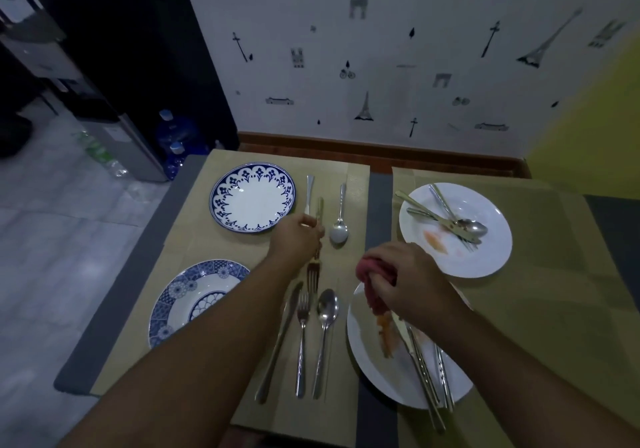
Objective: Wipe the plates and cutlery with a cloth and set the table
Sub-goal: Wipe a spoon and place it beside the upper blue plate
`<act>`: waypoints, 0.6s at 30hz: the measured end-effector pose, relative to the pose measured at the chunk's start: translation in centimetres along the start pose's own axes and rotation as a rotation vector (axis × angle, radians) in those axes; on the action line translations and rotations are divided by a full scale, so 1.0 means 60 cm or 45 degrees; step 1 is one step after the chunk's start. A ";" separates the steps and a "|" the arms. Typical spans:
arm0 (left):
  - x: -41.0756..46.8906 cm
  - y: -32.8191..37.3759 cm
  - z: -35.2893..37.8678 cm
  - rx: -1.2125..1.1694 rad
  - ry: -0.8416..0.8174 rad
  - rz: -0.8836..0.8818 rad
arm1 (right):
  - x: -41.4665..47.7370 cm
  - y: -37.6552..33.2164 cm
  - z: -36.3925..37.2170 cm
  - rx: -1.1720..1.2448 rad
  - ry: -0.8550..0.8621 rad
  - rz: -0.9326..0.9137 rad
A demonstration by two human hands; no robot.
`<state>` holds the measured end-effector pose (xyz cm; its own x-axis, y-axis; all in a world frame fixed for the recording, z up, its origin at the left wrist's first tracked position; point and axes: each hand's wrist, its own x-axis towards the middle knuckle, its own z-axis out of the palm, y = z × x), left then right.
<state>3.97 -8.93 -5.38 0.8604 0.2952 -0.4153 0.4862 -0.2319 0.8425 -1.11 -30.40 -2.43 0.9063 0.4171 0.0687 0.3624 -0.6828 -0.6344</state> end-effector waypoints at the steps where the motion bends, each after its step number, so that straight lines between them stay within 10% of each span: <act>1: 0.020 0.001 -0.001 0.011 0.024 -0.005 | 0.010 0.002 0.005 0.007 -0.015 0.017; 18: 0.254 0.022 0.047 0.527 -0.059 0.099 | 0.118 0.018 0.039 0.053 0.050 0.260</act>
<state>18.16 -7.37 -11.58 0.8983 0.2223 -0.3789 0.4316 -0.6073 0.6670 5.16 -26.77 -4.42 0.9680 0.2483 -0.0356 0.1614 -0.7253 -0.6693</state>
